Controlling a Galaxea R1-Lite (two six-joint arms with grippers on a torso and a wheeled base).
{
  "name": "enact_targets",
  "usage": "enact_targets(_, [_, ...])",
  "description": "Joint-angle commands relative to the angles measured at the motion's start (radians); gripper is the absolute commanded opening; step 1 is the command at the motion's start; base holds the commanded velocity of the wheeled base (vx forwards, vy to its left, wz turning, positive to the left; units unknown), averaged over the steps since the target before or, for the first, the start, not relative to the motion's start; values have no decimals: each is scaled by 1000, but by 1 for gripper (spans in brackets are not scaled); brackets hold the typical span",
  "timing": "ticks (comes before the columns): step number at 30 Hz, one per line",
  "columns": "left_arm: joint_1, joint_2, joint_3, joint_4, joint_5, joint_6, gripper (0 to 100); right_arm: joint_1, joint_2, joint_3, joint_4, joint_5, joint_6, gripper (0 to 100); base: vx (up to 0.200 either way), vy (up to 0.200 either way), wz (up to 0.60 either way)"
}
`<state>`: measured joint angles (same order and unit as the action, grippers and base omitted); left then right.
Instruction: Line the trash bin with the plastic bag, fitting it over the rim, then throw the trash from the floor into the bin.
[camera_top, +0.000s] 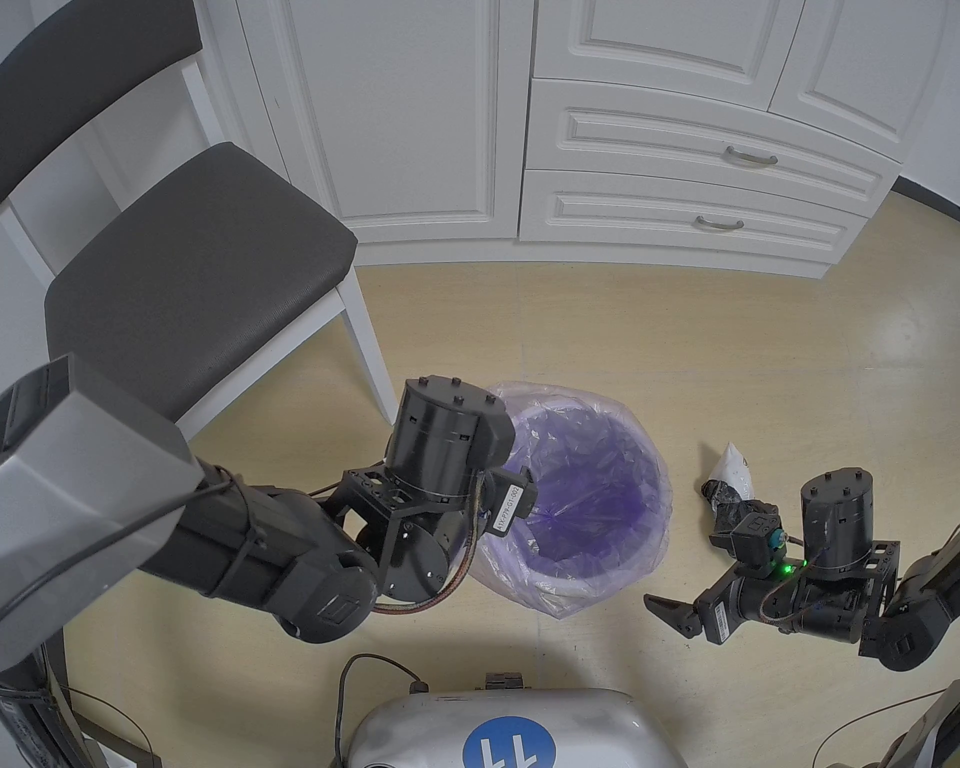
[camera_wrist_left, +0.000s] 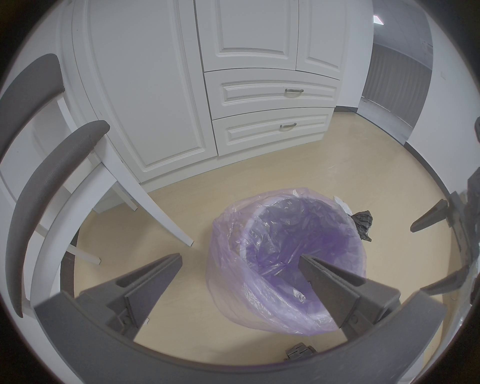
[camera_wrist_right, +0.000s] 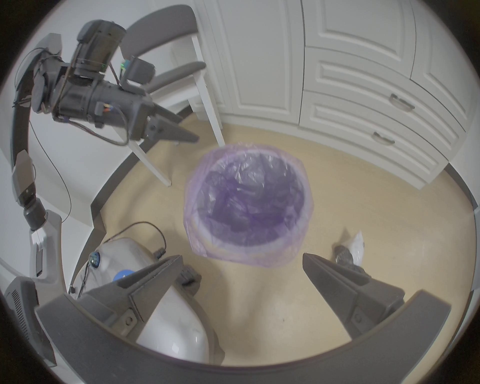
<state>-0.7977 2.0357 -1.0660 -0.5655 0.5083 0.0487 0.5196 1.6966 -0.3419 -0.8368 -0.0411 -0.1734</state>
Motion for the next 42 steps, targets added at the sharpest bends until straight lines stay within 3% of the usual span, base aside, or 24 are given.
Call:
enact_targets(1, [-9,-42,15,13,1,0,100,-39,-46,-95,156,1,14,100,0,0,0])
enact_targets(9, [-11,-3,-55,69,1,0,100,-162,-43,-115,189,-6,41,100,0,0,0])
enact_targets(15, [5,81,-206,233,-1,-3,100,-217,-49,-117,199,-11,-15,100,0,0,0])
enact_targets(22, [12,233,-381,380,7,-4,100,-296,-9,-152,199,3,-24,100,0,0,0])
enact_targets(28, [23,377,-589,516,107,0,100,-345,9,-158,189,41,-24,100,0,0,0])
enact_targets(30, [28,417,-661,585,174,2,100,-357,8,-158,189,75,-26,100,0,0,0])
enact_targets(33, [32,420,-684,651,216,-1,100,-360,5,-157,189,76,-26,100,0,0,0])
enact_targets(42, [52,319,-628,753,220,-82,100,-366,2,-147,189,78,-46,100,0,0,0])
